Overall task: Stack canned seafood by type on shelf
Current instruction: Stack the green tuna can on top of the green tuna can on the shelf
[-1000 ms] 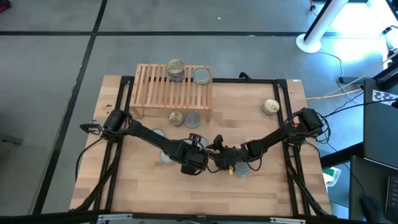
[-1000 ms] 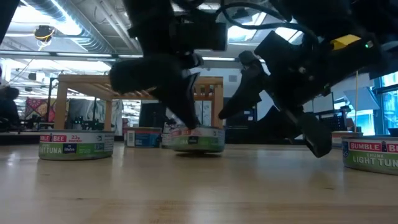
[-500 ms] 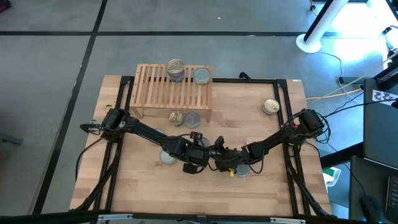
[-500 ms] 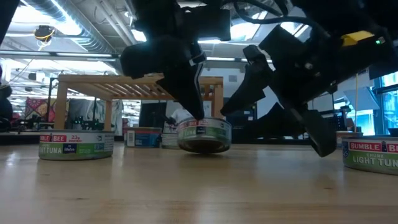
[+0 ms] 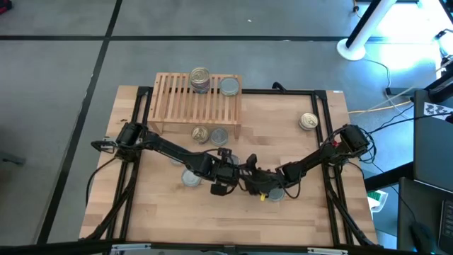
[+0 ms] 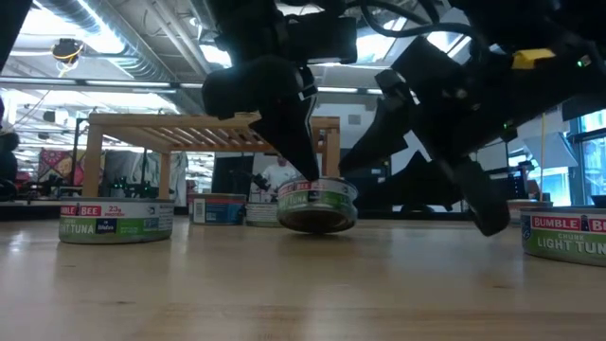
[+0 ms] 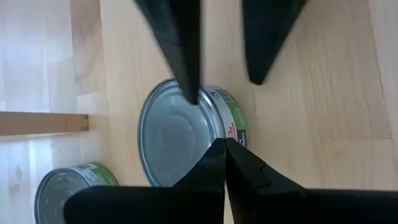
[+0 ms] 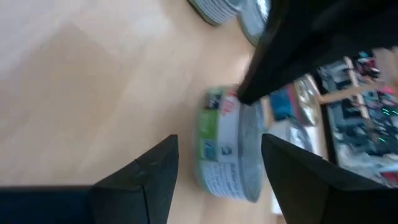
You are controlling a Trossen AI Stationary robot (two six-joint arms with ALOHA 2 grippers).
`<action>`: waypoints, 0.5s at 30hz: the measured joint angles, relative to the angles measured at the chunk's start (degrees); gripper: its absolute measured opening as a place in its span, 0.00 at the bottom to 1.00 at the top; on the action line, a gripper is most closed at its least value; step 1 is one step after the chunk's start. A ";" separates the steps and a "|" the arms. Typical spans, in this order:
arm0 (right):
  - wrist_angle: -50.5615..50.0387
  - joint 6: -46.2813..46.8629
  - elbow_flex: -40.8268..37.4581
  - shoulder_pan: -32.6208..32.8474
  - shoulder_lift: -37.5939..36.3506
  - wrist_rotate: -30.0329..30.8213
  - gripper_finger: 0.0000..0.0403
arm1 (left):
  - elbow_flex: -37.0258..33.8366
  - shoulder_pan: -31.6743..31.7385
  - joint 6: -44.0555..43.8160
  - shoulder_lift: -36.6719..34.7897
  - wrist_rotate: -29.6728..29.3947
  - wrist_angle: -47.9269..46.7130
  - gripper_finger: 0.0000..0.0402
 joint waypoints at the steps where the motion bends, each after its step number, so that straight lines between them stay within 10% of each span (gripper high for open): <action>1: 0.04 0.04 0.00 0.00 0.00 -0.53 0.56 | 0.00 0.01 0.03 0.00 0.04 0.04 0.00; 15: -0.27 2.35 -0.02 0.00 0.66 0.33 0.56 | 0.00 0.03 0.00 0.00 0.81 0.65 0.00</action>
